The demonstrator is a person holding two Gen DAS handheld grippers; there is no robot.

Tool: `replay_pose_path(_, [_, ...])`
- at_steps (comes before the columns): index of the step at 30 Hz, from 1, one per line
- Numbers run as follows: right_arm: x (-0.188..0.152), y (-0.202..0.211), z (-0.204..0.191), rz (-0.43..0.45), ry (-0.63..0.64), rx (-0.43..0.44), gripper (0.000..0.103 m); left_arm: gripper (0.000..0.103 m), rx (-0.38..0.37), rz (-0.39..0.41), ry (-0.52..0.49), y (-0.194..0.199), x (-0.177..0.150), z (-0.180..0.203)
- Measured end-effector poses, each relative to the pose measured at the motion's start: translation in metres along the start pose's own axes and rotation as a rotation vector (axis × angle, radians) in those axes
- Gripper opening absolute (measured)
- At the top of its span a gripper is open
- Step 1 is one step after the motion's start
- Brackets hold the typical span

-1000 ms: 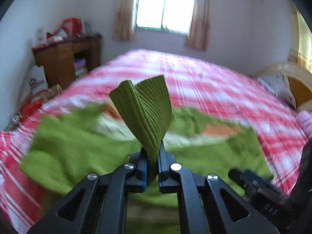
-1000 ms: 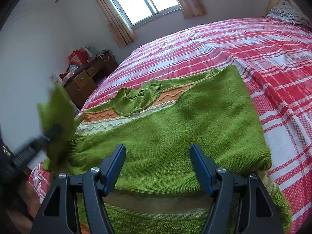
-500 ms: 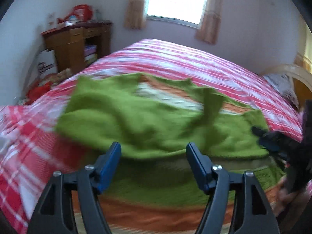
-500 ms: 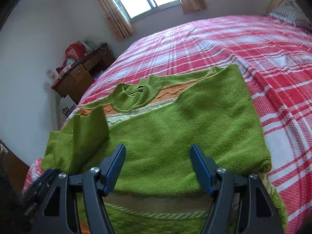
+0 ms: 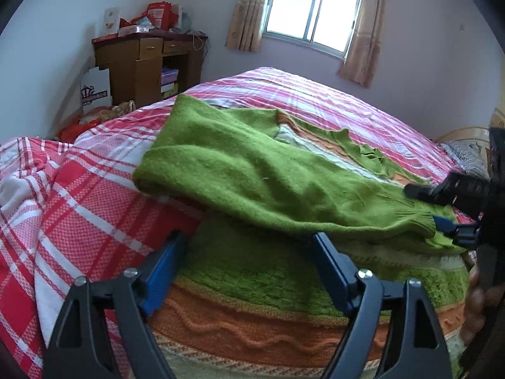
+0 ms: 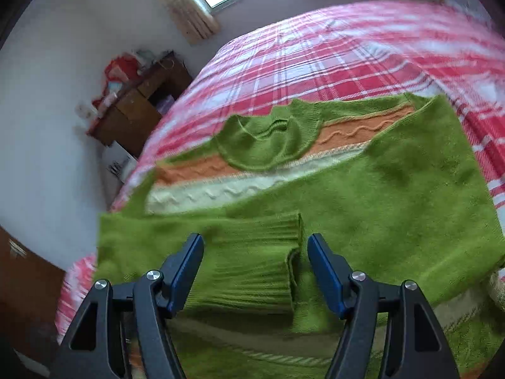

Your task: Fold small clothes

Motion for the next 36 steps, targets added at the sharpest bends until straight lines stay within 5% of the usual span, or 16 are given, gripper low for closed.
replay_pose_path(2, [-0.008,-0.001,-0.006,0.021,0.075,-0.016,0.069,0.086,0.012,-0.003,-0.02,-0.001,-0.001,0.002])
replay_pose_path(5, [-0.018,-0.005,-0.022,0.041,0.27,-0.076,0.035,0.092,0.003,-0.009,-0.033,-0.002,-0.002,0.006])
replay_pose_path(7, [-0.017,-0.006,-0.025,0.036,0.286,-0.052,0.011,0.092,0.001,-0.002,-0.026,0.0,-0.001,0.005])
replay_pose_path(8, [-0.015,-0.008,-0.028,0.025,0.28,-0.035,0.008,0.092,-0.001,0.002,-0.019,0.0,-0.001,0.004])
replay_pose_path(15, [0.049,0.05,-0.056,0.247,0.313,0.019,0.007,0.092,0.015,0.029,0.079,0.003,0.0,-0.012])
replay_pose_path(20, [0.094,0.098,-0.029,0.404,0.314,-0.048,0.007,0.092,0.025,0.026,0.079,0.002,0.001,-0.012])
replay_pose_path(23, [0.097,0.097,0.01,0.389,0.343,-0.145,0.007,0.093,0.036,0.023,0.065,0.001,0.0,-0.01])
replay_pose_path(32, [0.03,0.026,0.099,0.095,0.304,-0.258,0.008,0.093,0.091,-0.016,0.006,-0.003,0.003,-0.007])
replay_pose_path(36, [0.041,0.051,0.106,0.142,0.239,-0.245,0.038,0.093,0.159,-0.004,-0.037,0.005,0.019,-0.009])
Point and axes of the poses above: each gripper's, at about its wrist camera, not at the fingertips, and y roughly against the way its jaws point, z to its right, x to its top, the point moved 5 cm from there along -y, roughly the way its jaws point, and after that the axes turned 15 degrees about z, right-handed, at the moved point
